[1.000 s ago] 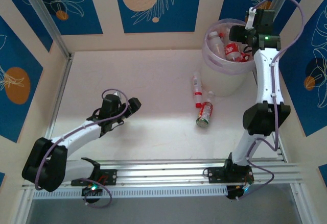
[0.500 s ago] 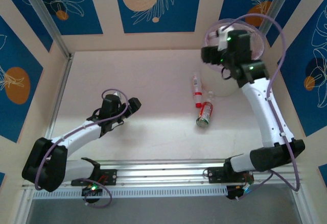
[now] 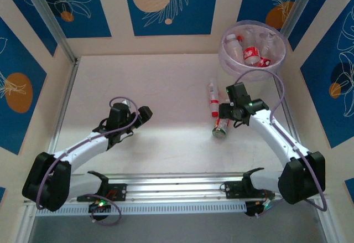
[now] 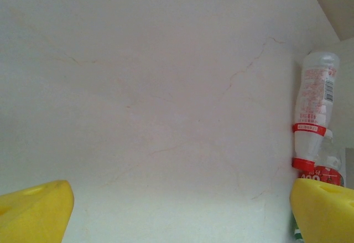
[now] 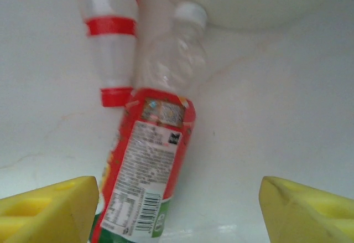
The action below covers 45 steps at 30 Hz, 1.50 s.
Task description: Put the plastic bottles in the bin
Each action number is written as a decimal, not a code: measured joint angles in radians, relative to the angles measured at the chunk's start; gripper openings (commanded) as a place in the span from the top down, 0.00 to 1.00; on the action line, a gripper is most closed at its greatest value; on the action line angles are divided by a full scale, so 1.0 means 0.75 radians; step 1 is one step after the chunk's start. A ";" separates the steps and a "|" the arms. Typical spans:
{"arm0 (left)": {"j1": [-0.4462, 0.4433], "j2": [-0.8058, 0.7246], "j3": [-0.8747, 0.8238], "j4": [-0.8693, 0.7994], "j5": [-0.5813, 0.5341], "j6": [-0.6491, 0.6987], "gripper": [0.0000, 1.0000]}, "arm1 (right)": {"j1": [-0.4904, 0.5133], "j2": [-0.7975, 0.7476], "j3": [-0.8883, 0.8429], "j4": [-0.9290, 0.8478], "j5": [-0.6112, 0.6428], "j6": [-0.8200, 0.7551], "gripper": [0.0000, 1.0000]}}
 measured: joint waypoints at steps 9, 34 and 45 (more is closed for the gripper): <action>0.002 0.014 0.001 0.001 0.000 0.000 0.00 | -0.044 0.065 -0.218 0.327 -0.056 0.200 0.26; 0.003 0.136 0.013 0.063 0.036 -0.002 0.00 | 0.006 0.046 -0.338 0.365 -0.162 0.318 0.41; 0.003 0.136 0.013 0.091 0.037 -0.010 0.00 | -0.091 -0.060 -0.223 0.160 -0.201 0.286 0.23</action>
